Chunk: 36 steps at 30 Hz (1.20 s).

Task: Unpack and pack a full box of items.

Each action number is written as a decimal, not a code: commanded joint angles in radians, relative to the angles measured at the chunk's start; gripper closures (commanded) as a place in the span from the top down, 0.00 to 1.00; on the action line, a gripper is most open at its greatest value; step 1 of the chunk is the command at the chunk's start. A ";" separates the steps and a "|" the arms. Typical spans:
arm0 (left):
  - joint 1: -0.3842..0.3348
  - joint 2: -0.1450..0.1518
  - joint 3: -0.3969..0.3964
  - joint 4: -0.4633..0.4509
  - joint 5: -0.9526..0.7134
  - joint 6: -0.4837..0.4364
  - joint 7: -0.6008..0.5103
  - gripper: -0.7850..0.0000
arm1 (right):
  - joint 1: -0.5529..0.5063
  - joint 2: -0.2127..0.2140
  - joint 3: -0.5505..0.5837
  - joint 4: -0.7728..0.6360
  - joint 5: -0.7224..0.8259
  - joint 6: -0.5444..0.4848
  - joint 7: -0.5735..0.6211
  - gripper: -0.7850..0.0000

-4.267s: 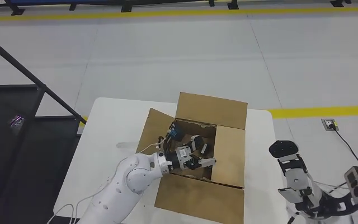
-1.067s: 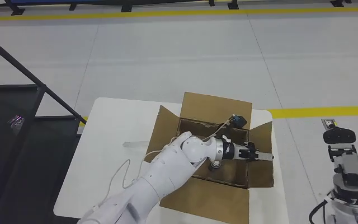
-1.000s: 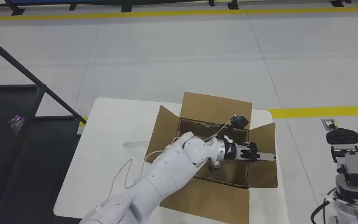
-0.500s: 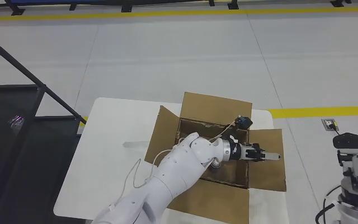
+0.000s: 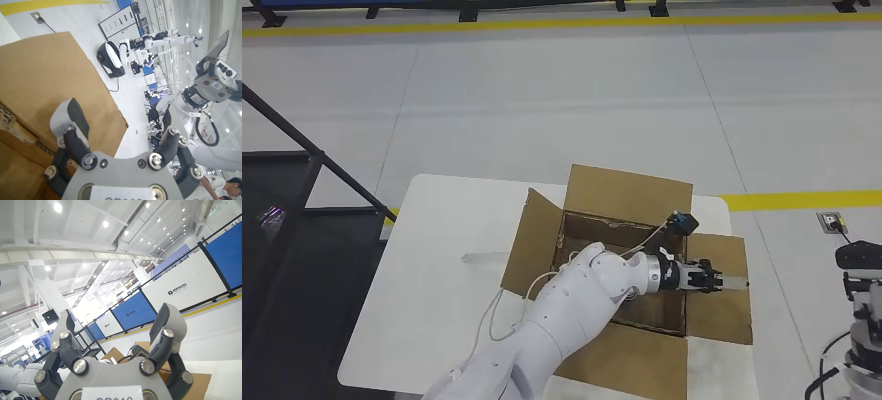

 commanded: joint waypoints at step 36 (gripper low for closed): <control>0.395 0.475 -0.606 -0.920 0.432 -0.051 0.227 1.00 | 0.317 0.027 -0.230 -0.098 -0.359 0.197 0.367 1.00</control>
